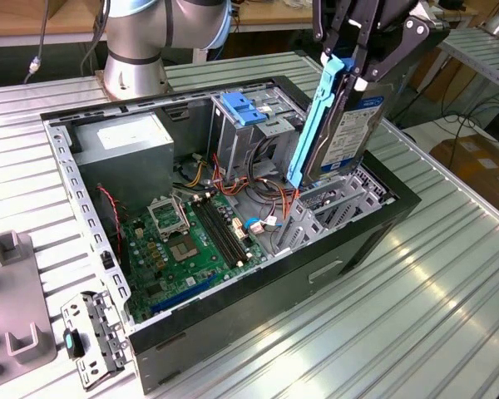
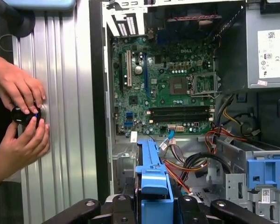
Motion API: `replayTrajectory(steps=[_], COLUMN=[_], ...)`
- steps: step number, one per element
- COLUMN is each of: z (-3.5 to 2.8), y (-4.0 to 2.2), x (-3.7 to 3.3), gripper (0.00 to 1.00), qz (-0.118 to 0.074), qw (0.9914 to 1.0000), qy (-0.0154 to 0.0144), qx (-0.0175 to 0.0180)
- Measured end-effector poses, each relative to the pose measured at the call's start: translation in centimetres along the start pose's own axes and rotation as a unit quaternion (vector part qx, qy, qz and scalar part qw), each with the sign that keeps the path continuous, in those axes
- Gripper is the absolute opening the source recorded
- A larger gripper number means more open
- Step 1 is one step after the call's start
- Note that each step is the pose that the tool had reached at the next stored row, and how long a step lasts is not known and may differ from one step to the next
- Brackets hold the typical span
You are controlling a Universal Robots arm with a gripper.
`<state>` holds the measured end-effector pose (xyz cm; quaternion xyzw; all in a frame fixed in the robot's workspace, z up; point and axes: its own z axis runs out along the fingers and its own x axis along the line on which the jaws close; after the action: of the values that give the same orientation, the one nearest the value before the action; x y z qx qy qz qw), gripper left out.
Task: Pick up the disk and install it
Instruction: 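Insert the disk into the insertion slot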
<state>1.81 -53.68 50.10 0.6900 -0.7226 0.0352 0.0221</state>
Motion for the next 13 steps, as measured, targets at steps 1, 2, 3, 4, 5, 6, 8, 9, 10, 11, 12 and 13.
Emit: replayTrajectory(steps=[1, 2, 3, 4, 5, 6, 8, 9, 10, 11, 12, 13], z=[0.03, 0.08, 0.15, 0.22, 0.33, 0.40, 0.63, 0.70, 0.81, 0.90, 0.98, 1.13], y=[-0.22, -0.45, -0.78, -1.10, -1.62, -1.91, -2.28, -2.33, -2.45, -2.54, -2.60, -2.69], x=[0.02, 0.04, 0.06, 0.07, 0.07, 0.05, 0.02, 0.02, 0.01, -0.01, -0.02, -0.04], gripper=[0.37, 0.37, 0.37, 0.37, 0.37, 0.37, 0.37, 0.37, 0.37, 0.37, 0.37, 0.37], qz=[0.000, 0.000, 0.000, 0.000, 0.000, 0.000, 0.000, 0.000, 0.000, 0.000, 0.000, 0.000], qw=[1.00000, 1.00000, 1.00000, 1.00000, 1.00000, 1.00000, 1.00000, 1.00000, 1.00000, 0.99999, 0.99999, 0.99998], qy=[0.0002, 0.0004, 0.0006, 0.0008, 0.0013, 0.0018, 0.0022, 0.0022, 0.0021, 0.0021, 0.0020, 0.0019], qx=[0.0000, 0.0000, 0.0000, 0.0000, 0.0000, 0.0001, 0.0006, 0.0013, 0.0023, 0.0034, 0.0045, 0.0063])
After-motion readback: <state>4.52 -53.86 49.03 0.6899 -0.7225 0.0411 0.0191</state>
